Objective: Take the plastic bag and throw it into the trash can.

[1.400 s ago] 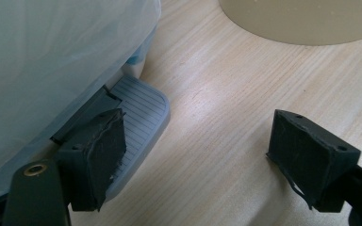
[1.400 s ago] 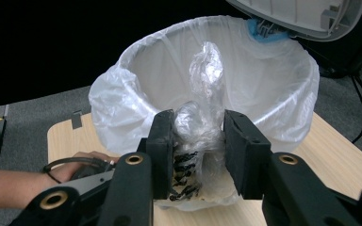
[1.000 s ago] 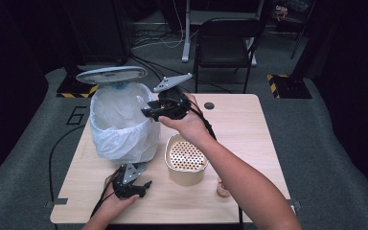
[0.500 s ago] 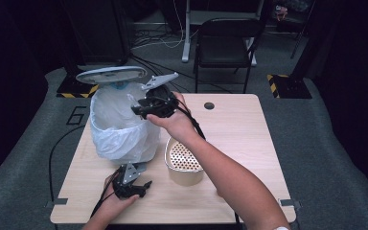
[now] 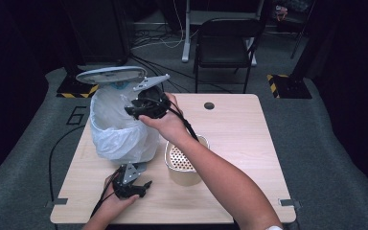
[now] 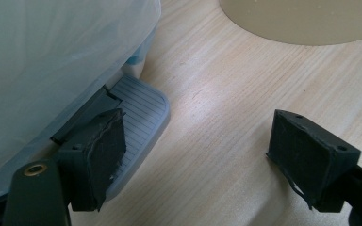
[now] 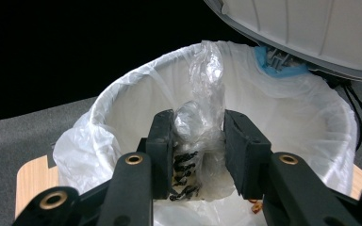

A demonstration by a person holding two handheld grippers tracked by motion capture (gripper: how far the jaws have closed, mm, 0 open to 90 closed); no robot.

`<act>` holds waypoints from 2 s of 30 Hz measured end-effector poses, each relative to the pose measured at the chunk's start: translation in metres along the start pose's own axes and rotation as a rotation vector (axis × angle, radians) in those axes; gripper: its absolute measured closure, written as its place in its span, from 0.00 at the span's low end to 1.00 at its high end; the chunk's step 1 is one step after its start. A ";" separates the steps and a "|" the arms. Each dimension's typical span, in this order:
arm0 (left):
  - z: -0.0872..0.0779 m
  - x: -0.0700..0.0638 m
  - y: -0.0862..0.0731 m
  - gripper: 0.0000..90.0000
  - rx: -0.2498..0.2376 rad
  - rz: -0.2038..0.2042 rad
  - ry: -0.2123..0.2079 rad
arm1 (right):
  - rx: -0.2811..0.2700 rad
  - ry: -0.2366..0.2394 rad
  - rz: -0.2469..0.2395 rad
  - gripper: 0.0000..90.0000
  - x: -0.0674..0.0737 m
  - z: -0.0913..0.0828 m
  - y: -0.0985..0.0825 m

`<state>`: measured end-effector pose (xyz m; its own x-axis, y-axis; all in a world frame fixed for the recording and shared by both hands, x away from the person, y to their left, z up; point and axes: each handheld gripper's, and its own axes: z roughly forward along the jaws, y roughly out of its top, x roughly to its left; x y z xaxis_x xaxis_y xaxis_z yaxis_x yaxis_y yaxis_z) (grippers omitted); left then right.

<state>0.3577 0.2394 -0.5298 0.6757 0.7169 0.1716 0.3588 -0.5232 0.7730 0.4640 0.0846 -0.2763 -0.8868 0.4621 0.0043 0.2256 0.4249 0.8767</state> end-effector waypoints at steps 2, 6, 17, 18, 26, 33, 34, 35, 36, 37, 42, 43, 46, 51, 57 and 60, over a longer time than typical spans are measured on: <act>0.000 0.000 0.000 0.21 0.001 0.000 0.000 | -0.001 -0.006 -0.003 0.72 0.001 0.002 0.001; 0.000 0.000 0.000 0.21 0.000 0.000 0.000 | -0.004 -0.014 -0.010 0.72 0.004 0.006 0.003; 0.000 0.000 0.000 0.21 0.000 0.000 0.000 | 0.022 -0.038 0.015 0.60 0.000 0.020 0.002; 0.000 0.000 0.000 0.21 0.000 0.000 -0.001 | 0.029 -0.045 0.018 0.53 0.000 0.022 0.002; 0.000 0.000 0.000 0.21 0.000 0.000 -0.001 | 0.019 -0.054 0.021 0.50 0.001 0.017 -0.003; 0.000 0.000 0.000 0.21 0.000 0.000 0.000 | 0.030 -0.064 -0.009 0.54 0.002 0.002 -0.006; 0.000 0.000 0.000 0.21 0.001 0.001 0.000 | 0.026 -0.066 -0.005 0.54 0.002 -0.001 -0.007; 0.000 0.000 0.000 0.21 0.000 0.000 0.000 | 0.023 -0.067 -0.003 0.54 0.001 -0.003 -0.007; 0.000 0.000 0.000 0.21 0.000 0.000 0.000 | 0.024 -0.069 0.002 0.54 0.000 -0.007 -0.008; 0.000 0.000 0.000 0.21 0.000 0.000 0.000 | 0.022 -0.073 0.003 0.54 0.000 -0.009 -0.009; 0.000 0.000 0.000 0.21 0.003 0.000 -0.005 | 0.035 -0.090 -0.002 0.55 -0.005 -0.026 -0.016; -0.001 0.000 0.000 0.21 0.010 0.002 -0.009 | 0.036 -0.093 -0.005 0.55 -0.006 -0.029 -0.017; -0.001 0.000 0.000 0.21 0.010 0.001 -0.008 | 0.031 -0.101 -0.002 0.54 -0.008 -0.039 -0.022; -0.001 0.000 0.000 0.21 0.009 0.002 -0.008 | 0.030 -0.112 0.015 0.53 -0.014 -0.053 -0.030; 0.000 -0.001 0.000 0.21 0.004 -0.015 -0.011 | 0.011 -0.139 0.021 0.52 -0.019 -0.066 -0.038; -0.001 -0.002 0.000 0.21 0.013 -0.025 -0.012 | 0.013 -0.156 0.029 0.52 -0.023 -0.072 -0.042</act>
<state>0.3561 0.2389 -0.5298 0.6741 0.7244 0.1445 0.3842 -0.5110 0.7689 0.4457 0.0005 -0.2786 -0.8068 0.5890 -0.0459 0.2564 0.4190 0.8710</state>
